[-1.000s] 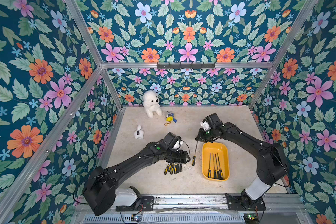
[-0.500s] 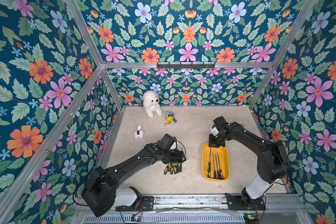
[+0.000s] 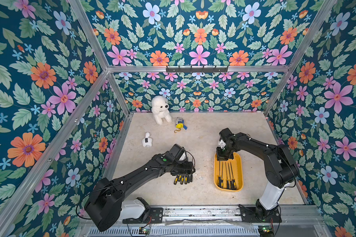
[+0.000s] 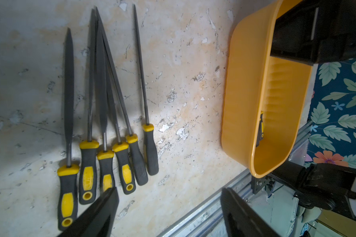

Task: Put the file tool into the storage box
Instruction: Place the file tool in the storage box.

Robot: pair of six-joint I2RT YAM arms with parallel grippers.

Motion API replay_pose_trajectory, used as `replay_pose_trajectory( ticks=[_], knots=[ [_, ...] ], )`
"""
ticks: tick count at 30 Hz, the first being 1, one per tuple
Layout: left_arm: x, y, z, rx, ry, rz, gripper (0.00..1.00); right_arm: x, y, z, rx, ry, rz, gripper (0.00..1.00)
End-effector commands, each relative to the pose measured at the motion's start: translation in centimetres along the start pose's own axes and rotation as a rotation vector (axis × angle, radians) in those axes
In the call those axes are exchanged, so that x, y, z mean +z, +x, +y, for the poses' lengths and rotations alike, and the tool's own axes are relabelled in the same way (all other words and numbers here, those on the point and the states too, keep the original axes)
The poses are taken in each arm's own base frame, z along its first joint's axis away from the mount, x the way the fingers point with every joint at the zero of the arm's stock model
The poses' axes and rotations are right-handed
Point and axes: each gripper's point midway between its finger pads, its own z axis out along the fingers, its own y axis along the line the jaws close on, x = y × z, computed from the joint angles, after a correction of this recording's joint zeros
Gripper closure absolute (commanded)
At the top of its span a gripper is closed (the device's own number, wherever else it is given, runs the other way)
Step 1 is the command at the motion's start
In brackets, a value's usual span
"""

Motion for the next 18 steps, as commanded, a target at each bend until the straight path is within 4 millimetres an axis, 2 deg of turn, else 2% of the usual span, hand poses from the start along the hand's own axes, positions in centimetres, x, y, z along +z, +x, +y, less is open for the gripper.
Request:
replay_pose_trajectory(
  ticks=[1, 6, 12, 18],
  knots=[
    [0.1, -0.3, 0.1, -0.003, -0.005, -0.016, 0.16, 0.6, 0.0, -0.1, 0.004, 0.003, -0.002, 1.0],
    [0.3, 0.0, 0.5, -0.004, -0.012, -0.005, 0.15, 1.5, 0.3, -0.6, 0.015, 0.02, 0.007, 1.0],
    [0.4, 0.3, 1.4, -0.019, -0.053, -0.004, 0.16, 1.5, 0.5, -1.0, 0.021, 0.031, 0.006, 0.85],
    [-0.3, 0.6, 3.3, -0.068, -0.139, -0.029, 0.16, -1.0, -0.3, -0.1, 0.009, 0.022, -0.047, 0.69]
  ],
)
